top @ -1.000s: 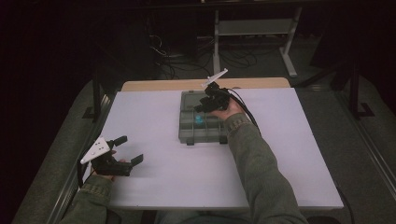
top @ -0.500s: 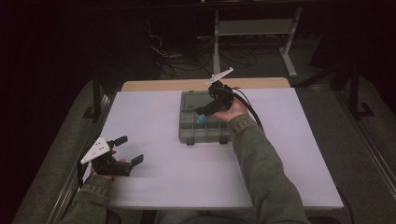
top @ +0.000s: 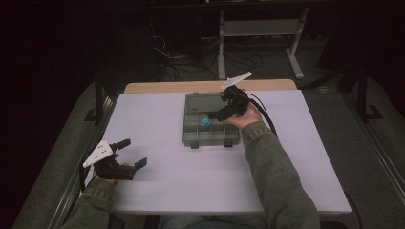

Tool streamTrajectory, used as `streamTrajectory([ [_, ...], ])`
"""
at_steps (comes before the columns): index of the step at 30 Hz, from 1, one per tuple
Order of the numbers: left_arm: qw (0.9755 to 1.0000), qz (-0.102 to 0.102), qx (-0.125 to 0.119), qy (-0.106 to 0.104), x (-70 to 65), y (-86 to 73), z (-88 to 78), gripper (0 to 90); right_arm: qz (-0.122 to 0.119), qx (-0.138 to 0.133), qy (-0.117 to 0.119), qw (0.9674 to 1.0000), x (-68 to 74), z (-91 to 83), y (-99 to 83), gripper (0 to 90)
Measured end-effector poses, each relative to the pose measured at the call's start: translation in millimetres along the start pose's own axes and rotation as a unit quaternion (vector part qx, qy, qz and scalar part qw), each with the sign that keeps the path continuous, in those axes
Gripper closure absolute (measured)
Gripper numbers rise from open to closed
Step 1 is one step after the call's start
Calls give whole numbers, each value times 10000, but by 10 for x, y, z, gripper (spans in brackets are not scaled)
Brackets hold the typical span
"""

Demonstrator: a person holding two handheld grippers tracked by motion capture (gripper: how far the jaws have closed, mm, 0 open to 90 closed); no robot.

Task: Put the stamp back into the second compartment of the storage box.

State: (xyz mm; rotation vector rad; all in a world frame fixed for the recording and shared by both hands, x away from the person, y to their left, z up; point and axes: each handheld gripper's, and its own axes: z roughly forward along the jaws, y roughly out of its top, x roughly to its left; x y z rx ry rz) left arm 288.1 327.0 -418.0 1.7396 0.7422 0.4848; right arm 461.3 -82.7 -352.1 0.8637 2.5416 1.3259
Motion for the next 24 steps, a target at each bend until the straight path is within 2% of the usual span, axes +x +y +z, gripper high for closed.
streamTrajectory([
  [3, 10000, 26, 3, -7, 3, 0, 2, 0, -41, -78, -16, 10000, -13, -52, -34, 0],
  [18, 10000, 13, 7, 4, 3, 0, 10, 0, 130, -178, 15, 9998, -22, -253, -201, 0],
  [24, 10000, 16, 5, 8, 4, 0, 12, 0, 111, -255, 26, 9996, -13, -316, -273, 0],
])
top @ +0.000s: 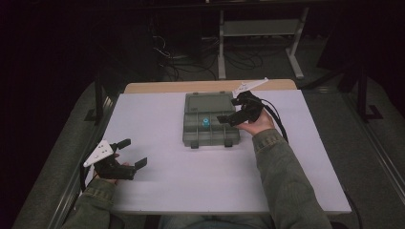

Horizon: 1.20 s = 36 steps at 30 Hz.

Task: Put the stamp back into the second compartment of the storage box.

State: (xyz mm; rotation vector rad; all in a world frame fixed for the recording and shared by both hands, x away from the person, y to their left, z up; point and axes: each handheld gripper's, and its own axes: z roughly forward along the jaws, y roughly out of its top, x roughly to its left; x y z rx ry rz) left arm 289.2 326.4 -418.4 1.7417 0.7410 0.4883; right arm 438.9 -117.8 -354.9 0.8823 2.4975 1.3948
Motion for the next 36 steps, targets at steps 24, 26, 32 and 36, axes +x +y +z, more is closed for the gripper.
streamTrajectory([
  [24, 10000, 1, -2, -14, 0, 0, 9, 0, 14, -313, -14, 9995, 73, -268, -273, 0],
  [26, 10000, -17, 2, -15, -2, -1, 10, 0, 31, -331, -10, 9994, 74, -280, -282, 0],
  [32, 10000, -25, 4, -14, -3, -1, 12, 0, 75, -376, -41, 9993, 77, -368, -358, 0],
  [36, 10000, -25, 5, -12, -4, -1, 13, 0, 97, -370, -36, 9993, 79, -395, -392, 0],
])
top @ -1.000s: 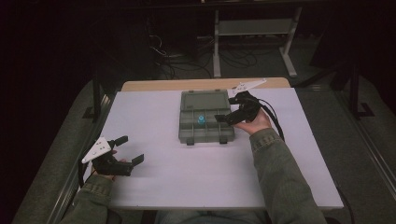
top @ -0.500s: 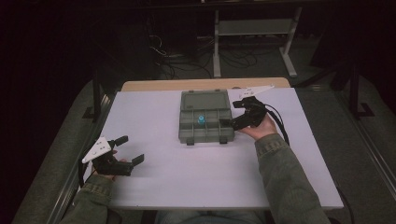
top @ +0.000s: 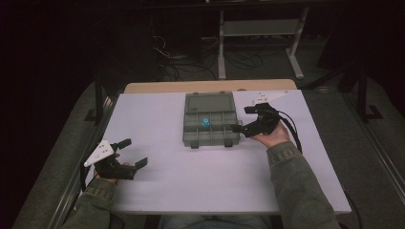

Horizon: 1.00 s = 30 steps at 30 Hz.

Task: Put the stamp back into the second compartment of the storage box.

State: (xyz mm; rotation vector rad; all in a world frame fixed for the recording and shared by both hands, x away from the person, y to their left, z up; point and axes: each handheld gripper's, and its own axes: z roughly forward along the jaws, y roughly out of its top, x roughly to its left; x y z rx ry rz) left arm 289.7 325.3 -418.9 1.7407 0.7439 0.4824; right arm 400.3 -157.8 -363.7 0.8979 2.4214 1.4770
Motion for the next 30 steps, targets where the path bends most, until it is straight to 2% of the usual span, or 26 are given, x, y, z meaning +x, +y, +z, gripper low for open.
streamTrajectory([
  [19, 10000, 24, 19, -1, 3, 0, 1, 0, 225, -140, -41, 9996, -2, -169, -287, 0],
  [30, 10000, 30, 12, -9, 1, 1, 1, 0, 367, -235, -167, 9989, 9, -296, -438, 0],
])
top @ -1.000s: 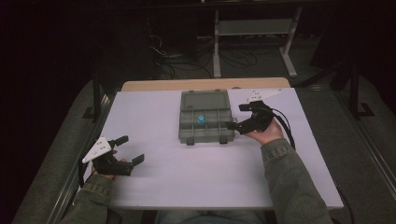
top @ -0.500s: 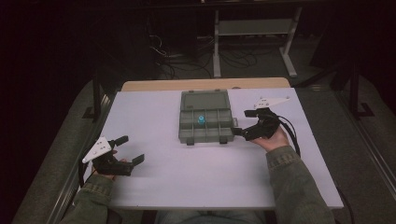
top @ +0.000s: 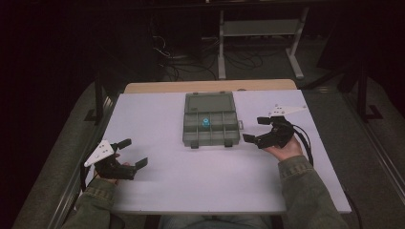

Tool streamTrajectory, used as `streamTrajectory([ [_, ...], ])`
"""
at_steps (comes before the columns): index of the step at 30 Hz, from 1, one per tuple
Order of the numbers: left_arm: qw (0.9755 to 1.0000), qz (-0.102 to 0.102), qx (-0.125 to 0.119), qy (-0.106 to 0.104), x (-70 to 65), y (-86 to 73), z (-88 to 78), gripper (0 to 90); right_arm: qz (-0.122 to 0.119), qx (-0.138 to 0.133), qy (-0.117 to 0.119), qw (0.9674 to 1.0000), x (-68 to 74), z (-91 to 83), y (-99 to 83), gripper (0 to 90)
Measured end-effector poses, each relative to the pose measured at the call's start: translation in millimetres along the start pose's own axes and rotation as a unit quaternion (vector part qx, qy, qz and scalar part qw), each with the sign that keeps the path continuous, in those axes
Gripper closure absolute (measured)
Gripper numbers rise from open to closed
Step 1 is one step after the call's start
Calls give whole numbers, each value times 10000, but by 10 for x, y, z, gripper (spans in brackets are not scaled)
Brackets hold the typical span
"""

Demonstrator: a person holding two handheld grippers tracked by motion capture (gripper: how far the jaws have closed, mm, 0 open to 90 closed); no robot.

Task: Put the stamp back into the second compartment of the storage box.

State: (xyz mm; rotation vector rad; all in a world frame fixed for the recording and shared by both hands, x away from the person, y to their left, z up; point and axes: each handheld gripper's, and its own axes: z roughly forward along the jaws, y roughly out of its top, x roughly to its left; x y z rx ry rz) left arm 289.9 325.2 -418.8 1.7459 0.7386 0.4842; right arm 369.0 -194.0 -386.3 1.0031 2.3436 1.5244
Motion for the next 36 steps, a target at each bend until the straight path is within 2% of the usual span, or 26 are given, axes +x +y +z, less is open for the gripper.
streamTrajectory([
  [11, 10000, -26, 0, -3, -9, 2, -4, 0, 87, -78, -186, 9998, 8, -159, -178, 0],
  [15, 10000, -43, -9, 6, -8, 5, -8, 0, 126, -182, -248, 9994, 11, -224, -245, 0],
  [18, 10000, 44, 80, -4, -1, 3, -9, 0, 127, -204, -339, 9991, 6, -282, -309, 0],
  [22, 10000, 28, 74, -22, -10, 4, -1, 0, 185, -295, -441, 9984, -7, -366, -382, 0],
  [36, 10000, 13, 61, -14, -1, -5, 2, 0, 332, -383, -644, 9966, -41, -467, -593, 0],
])
